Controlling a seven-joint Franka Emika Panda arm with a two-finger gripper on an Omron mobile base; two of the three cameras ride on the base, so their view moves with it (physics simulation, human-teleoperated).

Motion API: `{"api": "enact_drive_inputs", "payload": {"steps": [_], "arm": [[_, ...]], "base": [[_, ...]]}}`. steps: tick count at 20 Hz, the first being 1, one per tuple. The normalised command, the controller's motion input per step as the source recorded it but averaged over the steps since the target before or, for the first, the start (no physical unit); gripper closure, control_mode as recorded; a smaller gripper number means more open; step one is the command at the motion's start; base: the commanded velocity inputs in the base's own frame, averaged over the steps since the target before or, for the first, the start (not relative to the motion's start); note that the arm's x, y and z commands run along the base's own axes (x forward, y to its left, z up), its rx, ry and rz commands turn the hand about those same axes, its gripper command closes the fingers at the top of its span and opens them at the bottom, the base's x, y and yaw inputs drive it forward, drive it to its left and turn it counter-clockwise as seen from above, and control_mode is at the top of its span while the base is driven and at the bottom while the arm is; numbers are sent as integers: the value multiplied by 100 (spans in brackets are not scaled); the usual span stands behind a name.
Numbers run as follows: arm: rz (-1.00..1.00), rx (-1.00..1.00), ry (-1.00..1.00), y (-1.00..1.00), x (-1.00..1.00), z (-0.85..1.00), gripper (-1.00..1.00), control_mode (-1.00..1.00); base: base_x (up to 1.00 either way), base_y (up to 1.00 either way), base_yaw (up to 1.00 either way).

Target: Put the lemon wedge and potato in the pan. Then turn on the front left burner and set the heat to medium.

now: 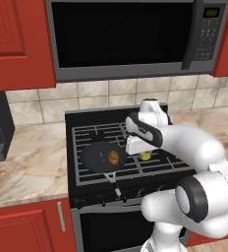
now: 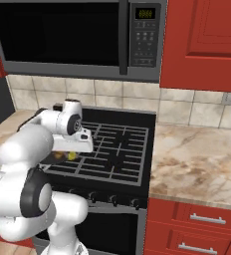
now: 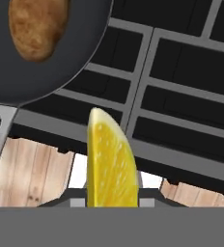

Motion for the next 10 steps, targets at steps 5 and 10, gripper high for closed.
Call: {"api": "enact_drive_inputs", "payload": {"steps": [5, 10], "arm": [[-2, 2, -15, 52, 14, -4, 100, -100], [-6, 0, -10, 55, 30, 0, 100, -100]], "base": [[0, 0, 0], [0, 0, 0]]}}
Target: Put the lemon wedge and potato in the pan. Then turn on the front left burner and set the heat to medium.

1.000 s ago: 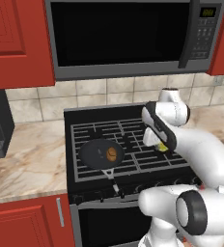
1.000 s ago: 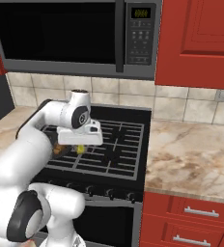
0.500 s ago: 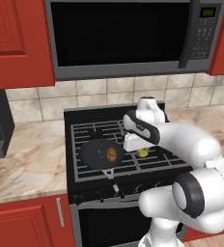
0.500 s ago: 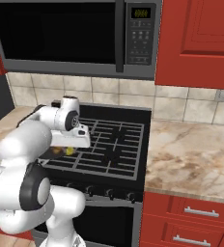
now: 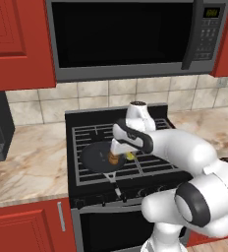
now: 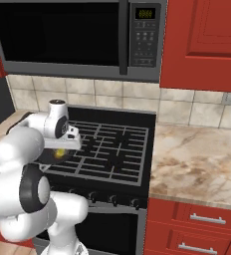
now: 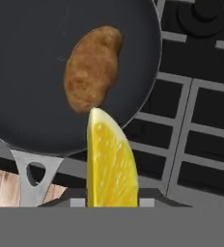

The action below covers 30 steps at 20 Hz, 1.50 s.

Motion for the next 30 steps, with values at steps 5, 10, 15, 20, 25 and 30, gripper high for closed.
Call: {"api": "enact_drive_inputs", "payload": {"steps": [5, 10, 15, 20, 25, 30], "arm": [[-8, 0, -9, 64, 41, 0, 100, -100], [-11, 0, -7, 57, 35, 0, 100, -100], [-8, 0, 0, 17, 8, -13, 100, -100], [-5, 0, 0, 10, 14, -13, 100, -100], [-3, 0, -1, 21, 3, -11, 100, -100], [-2, 0, -1, 18, 4, -4, 100, -100]], "base": [[0, 0, 0], [0, 0, 0], [0, 0, 0], [0, 0, 0], [0, 0, 0], [0, 0, 0]]}}
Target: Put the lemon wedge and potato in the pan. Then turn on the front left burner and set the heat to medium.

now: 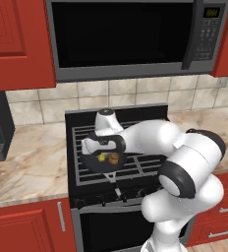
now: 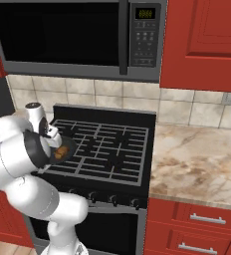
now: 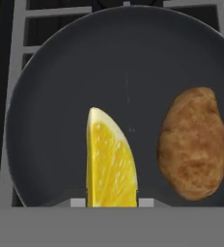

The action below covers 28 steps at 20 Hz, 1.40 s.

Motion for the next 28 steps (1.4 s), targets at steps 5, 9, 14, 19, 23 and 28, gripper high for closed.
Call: {"api": "enact_drive_inputs", "payload": {"steps": [5, 9, 14, 19, 23, 28], "arm": [[-1, -3, 0, 2, 10, -10, 100, -100], [0, -4, 0, 0, 20, -15, 100, -100], [0, -3, 0, 6, 8, -6, 100, -100], [0, -3, 0, 7, 3, -12, 100, -100], [-2, -1, 2, 0, 5, -8, 100, -100], [0, 0, 0, 0, 0, 0, 100, -100]], "base": [[0, 0, 0], [0, 0, 0], [0, 0, 0], [0, 0, 0], [0, 0, 0], [0, 0, 0]]}}
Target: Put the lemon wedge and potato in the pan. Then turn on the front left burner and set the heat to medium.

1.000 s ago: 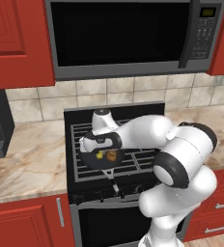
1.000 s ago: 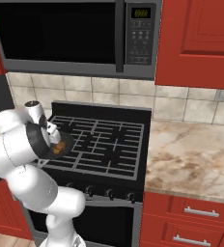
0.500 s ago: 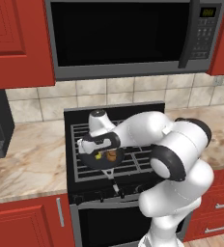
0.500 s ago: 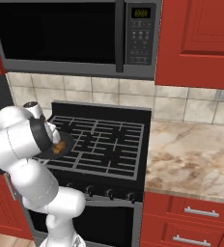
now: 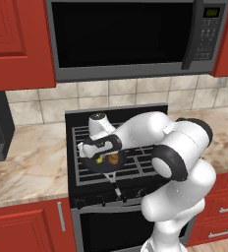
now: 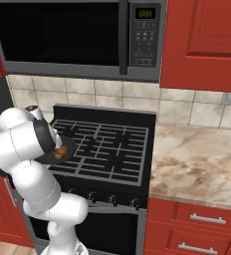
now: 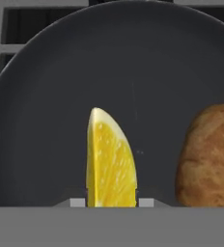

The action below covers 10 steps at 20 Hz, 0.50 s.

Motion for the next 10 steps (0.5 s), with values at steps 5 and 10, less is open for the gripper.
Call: {"api": "enact_drive_inputs", "payload": {"steps": [5, 10], "arm": [[0, 0, 0, 0, 0, 0, -100, -100], [0, 0, 0, 0, 2, 0, -100, -100]], "base": [[0, 0, 0], [0, 0, 0]]}}
